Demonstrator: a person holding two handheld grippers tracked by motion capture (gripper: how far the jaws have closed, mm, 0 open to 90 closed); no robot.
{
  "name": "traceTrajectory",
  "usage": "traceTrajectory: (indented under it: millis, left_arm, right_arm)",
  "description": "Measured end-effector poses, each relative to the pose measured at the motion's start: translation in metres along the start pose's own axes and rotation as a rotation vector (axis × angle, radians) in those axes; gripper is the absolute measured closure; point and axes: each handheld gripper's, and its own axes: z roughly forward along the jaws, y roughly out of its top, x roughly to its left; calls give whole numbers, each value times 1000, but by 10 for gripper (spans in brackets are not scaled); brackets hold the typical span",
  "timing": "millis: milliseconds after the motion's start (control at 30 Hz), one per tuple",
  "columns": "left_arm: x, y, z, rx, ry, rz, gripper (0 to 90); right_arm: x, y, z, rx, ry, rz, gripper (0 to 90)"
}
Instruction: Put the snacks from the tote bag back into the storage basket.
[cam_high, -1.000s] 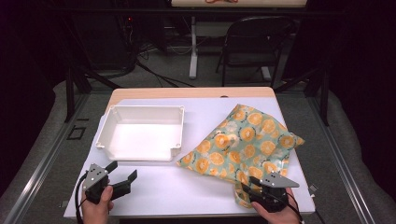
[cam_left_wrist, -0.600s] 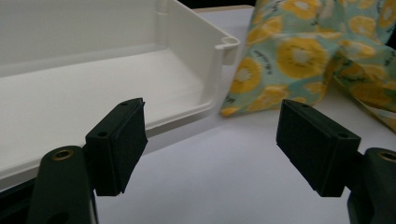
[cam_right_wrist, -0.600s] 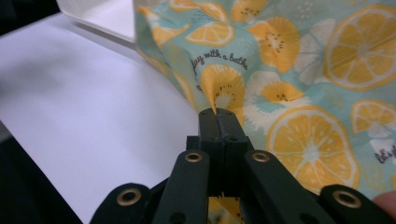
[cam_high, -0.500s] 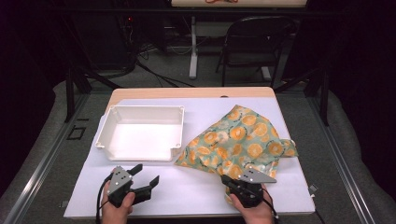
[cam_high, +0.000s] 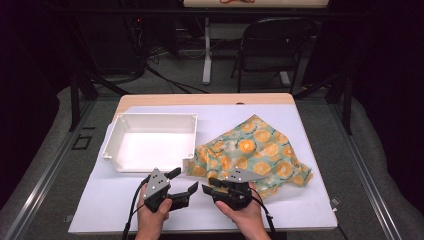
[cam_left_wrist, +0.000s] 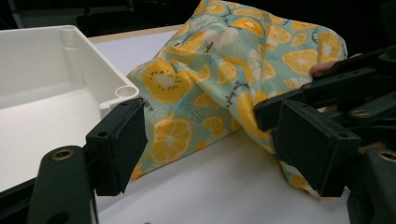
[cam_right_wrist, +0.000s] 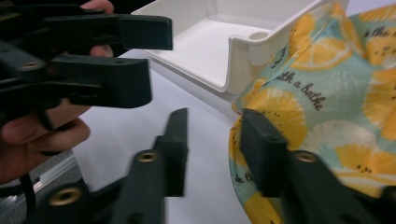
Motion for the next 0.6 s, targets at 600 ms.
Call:
traceTrajectory:
  millis: [600]
  left_arm:
    - [-45,7,40,55,45,8,59]
  right_arm:
    - [-108,7,-144,-165,-557,97,156]
